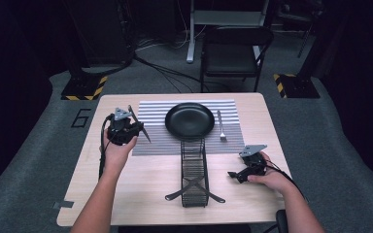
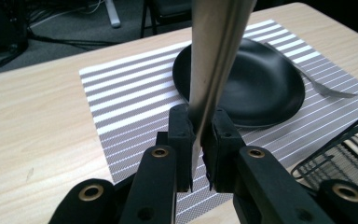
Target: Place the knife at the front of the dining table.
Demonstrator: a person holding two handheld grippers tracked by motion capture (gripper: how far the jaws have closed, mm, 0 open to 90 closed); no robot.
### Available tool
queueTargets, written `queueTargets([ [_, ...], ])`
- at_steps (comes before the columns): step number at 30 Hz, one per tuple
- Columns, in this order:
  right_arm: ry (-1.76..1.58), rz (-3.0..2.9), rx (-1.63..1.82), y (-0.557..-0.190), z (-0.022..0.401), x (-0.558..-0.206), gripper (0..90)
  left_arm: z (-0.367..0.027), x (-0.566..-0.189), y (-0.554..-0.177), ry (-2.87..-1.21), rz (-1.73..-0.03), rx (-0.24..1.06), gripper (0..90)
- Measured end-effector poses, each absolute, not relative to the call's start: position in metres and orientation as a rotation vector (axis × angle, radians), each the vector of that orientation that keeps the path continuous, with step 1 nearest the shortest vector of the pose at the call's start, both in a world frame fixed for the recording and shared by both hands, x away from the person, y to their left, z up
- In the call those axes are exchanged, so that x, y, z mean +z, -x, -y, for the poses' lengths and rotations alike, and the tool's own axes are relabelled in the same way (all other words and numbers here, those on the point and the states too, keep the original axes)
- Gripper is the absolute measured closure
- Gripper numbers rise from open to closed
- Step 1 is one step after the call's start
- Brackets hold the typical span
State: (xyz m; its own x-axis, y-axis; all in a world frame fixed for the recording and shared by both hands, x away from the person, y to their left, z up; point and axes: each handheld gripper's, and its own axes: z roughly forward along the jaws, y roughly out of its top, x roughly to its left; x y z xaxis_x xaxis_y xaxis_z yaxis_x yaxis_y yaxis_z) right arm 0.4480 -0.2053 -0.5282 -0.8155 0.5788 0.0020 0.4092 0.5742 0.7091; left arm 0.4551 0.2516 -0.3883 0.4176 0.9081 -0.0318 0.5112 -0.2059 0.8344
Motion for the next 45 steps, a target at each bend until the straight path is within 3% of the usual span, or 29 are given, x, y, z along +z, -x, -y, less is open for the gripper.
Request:
queueTargets([
  [20, -0.823, -2.576, 1.073, -0.448, 0.205, -0.528, 0.0, -0.260, -0.417, -0.467, -1.868, -1.277, 0.605, 81.6],
  [36, -0.823, -2.576, 1.073, -0.448, 0.205, -0.528, 0.0, -0.242, -0.421, -0.499, -1.836, -1.315, 0.640, 82.0],
  [45, -0.823, -2.576, 1.073, -0.448, 0.205, -0.528, 0.0, -0.243, -0.428, -0.528, -1.804, -1.372, 0.587, 82.1],
])
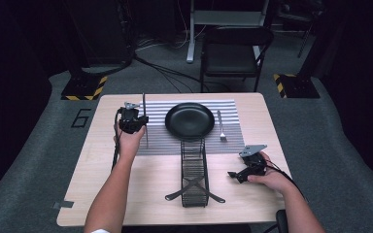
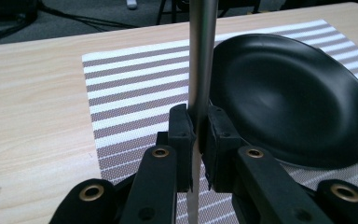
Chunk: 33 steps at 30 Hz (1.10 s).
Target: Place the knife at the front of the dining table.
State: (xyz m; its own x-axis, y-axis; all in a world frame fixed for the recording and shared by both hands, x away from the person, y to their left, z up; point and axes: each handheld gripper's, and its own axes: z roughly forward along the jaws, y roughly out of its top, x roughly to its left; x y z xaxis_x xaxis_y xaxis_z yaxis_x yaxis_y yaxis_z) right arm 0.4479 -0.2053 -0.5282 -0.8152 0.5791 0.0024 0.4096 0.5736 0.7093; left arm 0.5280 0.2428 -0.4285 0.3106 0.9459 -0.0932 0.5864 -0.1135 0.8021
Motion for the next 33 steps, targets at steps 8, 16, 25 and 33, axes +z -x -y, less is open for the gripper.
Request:
queueTargets([
  [8, -0.823, -2.576, 1.073, -0.448, 0.205, -0.528, 0.0, -0.244, -0.439, -0.542, -1.747, -1.397, 0.575, 82.2],
  [16, -0.823, -2.576, 1.073, -0.448, 0.205, -0.528, 0.0, -0.245, -0.452, -0.556, -1.688, -1.440, 0.579, 82.3],
  [25, -0.823, -2.576, 1.073, -0.448, 0.205, -0.528, 0.0, -0.236, -0.465, -0.571, -1.647, -1.487, 0.566, 82.5],
  [33, -0.826, -2.577, 1.074, -0.448, 0.205, -0.528, 0.0, -0.233, -0.476, -0.578, -1.614, -1.541, 0.557, 82.4],
])
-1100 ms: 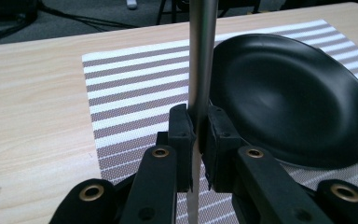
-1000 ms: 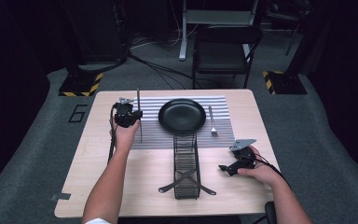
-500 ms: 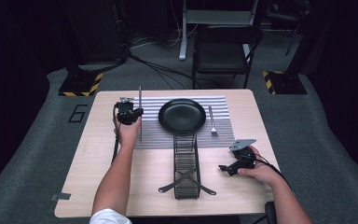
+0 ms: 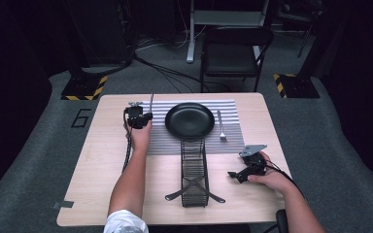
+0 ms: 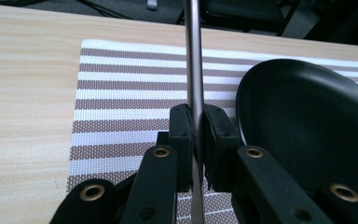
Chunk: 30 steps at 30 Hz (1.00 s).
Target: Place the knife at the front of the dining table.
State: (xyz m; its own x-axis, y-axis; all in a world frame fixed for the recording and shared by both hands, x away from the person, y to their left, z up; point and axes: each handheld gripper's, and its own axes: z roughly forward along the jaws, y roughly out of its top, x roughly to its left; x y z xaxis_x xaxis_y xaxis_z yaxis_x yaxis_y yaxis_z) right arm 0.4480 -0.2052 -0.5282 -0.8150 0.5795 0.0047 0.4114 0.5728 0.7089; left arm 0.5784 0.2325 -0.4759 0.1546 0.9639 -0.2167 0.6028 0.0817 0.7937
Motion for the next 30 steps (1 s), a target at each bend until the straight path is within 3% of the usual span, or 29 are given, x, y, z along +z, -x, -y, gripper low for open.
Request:
queueTargets([
  [30, -0.820, -2.578, 1.074, -0.448, 0.205, -0.528, 0.0, -0.240, -0.514, -0.597, -1.657, -1.668, 0.592, 82.4],
])
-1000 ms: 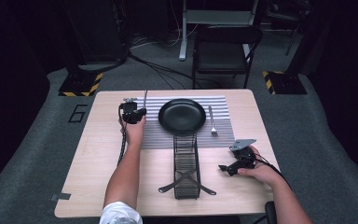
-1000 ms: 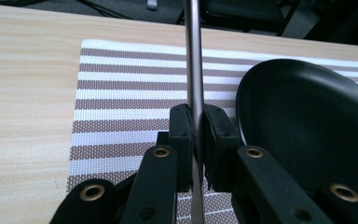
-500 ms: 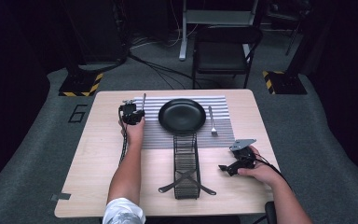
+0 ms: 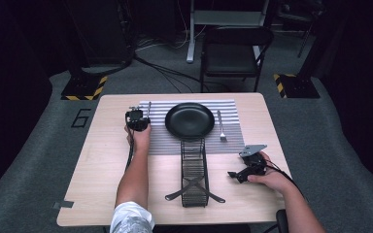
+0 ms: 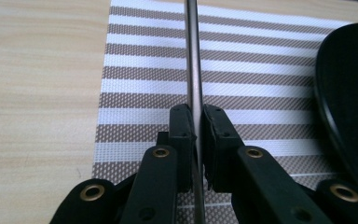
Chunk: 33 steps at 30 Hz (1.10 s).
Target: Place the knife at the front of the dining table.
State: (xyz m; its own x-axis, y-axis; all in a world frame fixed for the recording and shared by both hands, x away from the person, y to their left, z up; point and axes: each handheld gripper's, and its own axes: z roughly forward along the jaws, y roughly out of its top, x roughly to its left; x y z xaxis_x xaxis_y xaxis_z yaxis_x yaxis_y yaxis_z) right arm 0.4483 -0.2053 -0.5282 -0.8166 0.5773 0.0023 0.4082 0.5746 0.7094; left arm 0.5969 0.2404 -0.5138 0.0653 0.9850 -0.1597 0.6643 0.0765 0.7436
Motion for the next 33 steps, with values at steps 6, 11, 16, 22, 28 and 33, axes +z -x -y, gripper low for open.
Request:
queueTargets([
  [6, -0.817, -2.578, 1.074, -0.449, 0.205, -0.528, 0.0, -0.242, -0.515, -0.598, -1.654, -1.694, 0.577, 82.2],
  [11, -0.817, -2.578, 1.074, -0.449, 0.205, -0.528, 0.0, -0.241, -0.518, -0.599, -1.662, -1.698, 0.591, 81.4],
  [16, -0.817, -2.579, 1.073, -0.449, 0.205, -0.528, 0.0, -0.235, -0.518, -0.599, -1.727, -1.672, 0.650, 81.4],
  [22, -0.817, -2.580, 1.073, -0.449, 0.205, -0.528, 0.0, -0.235, -0.518, -0.599, -1.714, -1.678, 0.641, 81.3],
  [28, -0.817, -2.579, 1.074, -0.449, 0.205, -0.528, 0.0, -0.232, -0.519, -0.598, -1.697, -1.642, 0.579, 79.2],
  [33, -0.819, -2.579, 1.071, -0.449, 0.205, -0.528, 0.0, -0.225, -0.518, -0.597, -1.699, -1.620, 0.562, 74.2],
])
